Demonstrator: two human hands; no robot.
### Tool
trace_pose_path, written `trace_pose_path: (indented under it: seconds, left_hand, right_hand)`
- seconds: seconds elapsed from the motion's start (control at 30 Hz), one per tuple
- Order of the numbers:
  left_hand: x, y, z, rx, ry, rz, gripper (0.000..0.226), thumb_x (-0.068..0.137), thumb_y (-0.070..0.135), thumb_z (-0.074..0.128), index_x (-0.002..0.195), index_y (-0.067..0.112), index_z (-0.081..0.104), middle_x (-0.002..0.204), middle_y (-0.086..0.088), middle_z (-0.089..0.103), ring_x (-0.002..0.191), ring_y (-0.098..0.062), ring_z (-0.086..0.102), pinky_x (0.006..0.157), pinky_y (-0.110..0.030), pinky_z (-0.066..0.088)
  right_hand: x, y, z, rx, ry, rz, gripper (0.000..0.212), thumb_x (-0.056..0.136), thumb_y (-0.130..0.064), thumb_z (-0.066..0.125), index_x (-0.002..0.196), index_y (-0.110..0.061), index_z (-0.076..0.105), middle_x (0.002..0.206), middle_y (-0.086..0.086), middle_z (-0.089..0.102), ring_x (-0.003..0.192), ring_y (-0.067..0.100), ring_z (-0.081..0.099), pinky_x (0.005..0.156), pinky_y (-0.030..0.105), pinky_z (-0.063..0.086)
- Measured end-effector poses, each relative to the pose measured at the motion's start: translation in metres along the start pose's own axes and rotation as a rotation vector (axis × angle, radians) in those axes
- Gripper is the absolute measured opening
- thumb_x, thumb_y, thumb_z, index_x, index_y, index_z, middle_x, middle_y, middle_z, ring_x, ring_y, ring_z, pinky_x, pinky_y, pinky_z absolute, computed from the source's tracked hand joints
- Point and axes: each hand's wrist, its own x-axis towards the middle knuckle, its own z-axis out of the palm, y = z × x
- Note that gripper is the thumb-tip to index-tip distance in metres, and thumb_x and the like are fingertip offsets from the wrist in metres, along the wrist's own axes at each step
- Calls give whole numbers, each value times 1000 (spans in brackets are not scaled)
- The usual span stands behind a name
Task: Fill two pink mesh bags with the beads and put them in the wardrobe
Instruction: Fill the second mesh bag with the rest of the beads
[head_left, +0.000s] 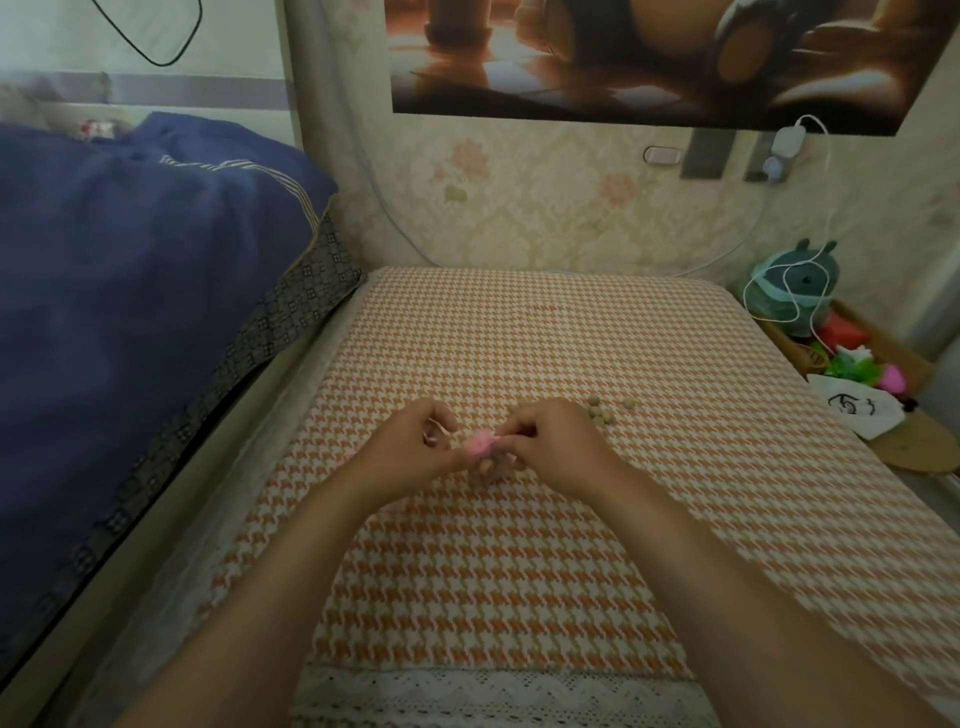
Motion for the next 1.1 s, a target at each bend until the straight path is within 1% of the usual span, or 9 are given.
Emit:
trace_pose_path:
  seconds: [0.1,0.2,0.33,0.5,0.63,0.73,0.9,1.0,1.1]
  left_hand:
    - [-3,-3,6,302,-11,58,15,88,31,74,99,23,68,72,7,56,61,-7,49,56,-21,38]
    - [-1,-2,9,385,9,112,15,94,31,68,85,20,73,66,11,54,60,-4,46,54,-19,32]
    - [3,-2,3,290,43,110,28,96,29,65,69,23,61,65,7,54,59,-7,47,55,-22,34]
    - [5,0,-3,153,109,131,32,95,27,65,64,22,59,66,4,57,60,-10,51,57,-28,40]
    - [7,-7,-18,67,168,65,21,93,26,65,76,16,69,86,-1,70,78,-13,64,68,-30,51]
    - [7,-15,-22,-87,180,-49,22,96,21,62,82,7,71,86,-11,74,75,-23,72,63,-34,60]
    - [14,-34,-23,-100,241,-141,24,92,24,64,75,9,75,81,-11,75,81,-28,72,76,-49,61]
    - [17,-39,-24,0,215,-145,23,96,26,58,94,12,76,93,-8,76,86,-21,70,82,-40,59]
    - [19,-37,-28,87,188,-118,37,99,28,55,134,17,62,136,-1,62,121,-19,59,103,-33,47]
  right_hand:
    - [2,-3,0,-4,4,23,17,92,-24,72,76,-28,76,75,-10,70,71,8,67,70,29,57]
    - [1,-5,1,18,16,46,19,92,-24,71,74,-26,75,74,-10,70,70,8,67,68,29,56]
    - [2,-5,3,6,47,90,18,93,-27,69,76,-21,72,78,-10,66,73,6,59,62,22,41]
    - [8,-15,9,196,94,221,16,98,-23,62,87,-14,70,93,1,72,87,19,67,71,31,51]
    - [11,-24,18,459,3,310,19,102,-19,57,97,-4,67,93,11,76,76,25,77,69,44,61]
    - [17,-27,34,517,-34,392,18,102,-19,56,97,-5,67,97,15,75,72,28,77,61,42,62]
    - [30,-29,60,604,-11,510,19,103,-18,52,104,-5,66,99,17,73,70,29,76,55,39,61]
    - [33,-30,69,589,-7,482,20,101,-21,58,113,-9,68,100,14,75,79,26,77,61,39,63]
    - [33,-32,70,508,-29,429,34,97,-28,66,128,-13,65,100,10,74,75,22,73,64,39,62]
